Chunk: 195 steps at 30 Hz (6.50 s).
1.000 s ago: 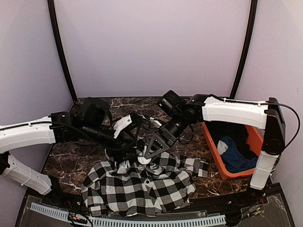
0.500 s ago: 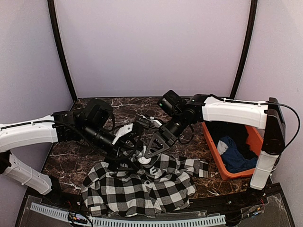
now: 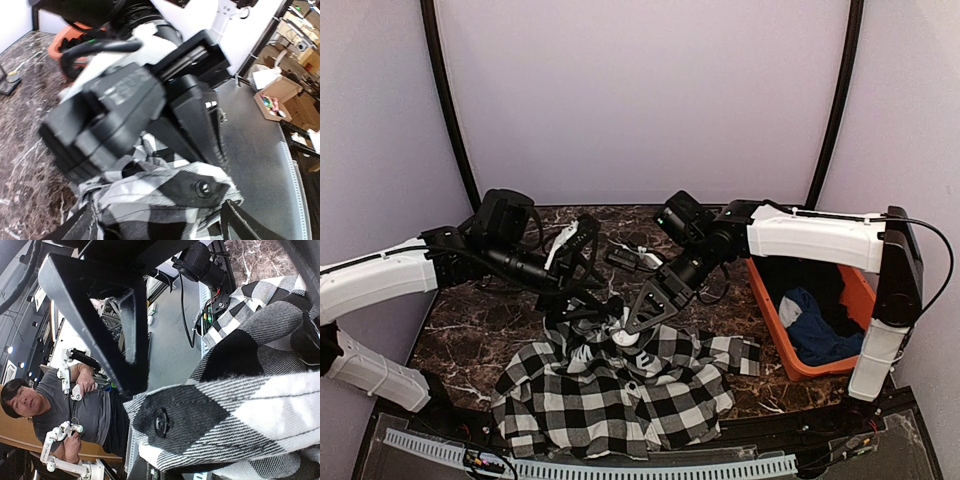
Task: Pin the brooch onto the clothing
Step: Pin the brooch to the flattened clothing.
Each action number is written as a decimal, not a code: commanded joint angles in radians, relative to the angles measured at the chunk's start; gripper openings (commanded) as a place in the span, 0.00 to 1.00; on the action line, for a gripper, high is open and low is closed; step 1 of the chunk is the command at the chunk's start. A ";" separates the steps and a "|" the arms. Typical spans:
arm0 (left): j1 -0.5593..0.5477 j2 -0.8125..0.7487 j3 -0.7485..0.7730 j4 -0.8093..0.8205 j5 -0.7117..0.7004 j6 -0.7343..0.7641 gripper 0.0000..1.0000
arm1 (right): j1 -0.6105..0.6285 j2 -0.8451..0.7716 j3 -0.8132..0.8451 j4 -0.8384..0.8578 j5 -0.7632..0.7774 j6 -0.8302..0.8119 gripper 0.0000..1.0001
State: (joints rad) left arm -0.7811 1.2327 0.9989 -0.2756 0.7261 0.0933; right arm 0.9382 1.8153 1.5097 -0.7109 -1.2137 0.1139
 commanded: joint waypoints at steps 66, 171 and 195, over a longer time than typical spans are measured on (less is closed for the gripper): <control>-0.057 0.138 0.056 -0.014 0.144 -0.030 0.83 | -0.017 0.012 0.004 0.027 0.012 0.023 0.00; -0.039 0.147 0.032 0.011 0.143 -0.039 0.64 | -0.043 -0.029 -0.016 0.068 -0.041 0.049 0.00; -0.012 0.119 0.002 0.110 0.155 -0.088 0.64 | -0.043 -0.029 -0.024 0.071 -0.035 0.051 0.00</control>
State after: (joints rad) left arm -0.8001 1.3693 1.0138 -0.2043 0.8558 0.0135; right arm 0.8944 1.8191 1.4906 -0.6666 -1.2232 0.1600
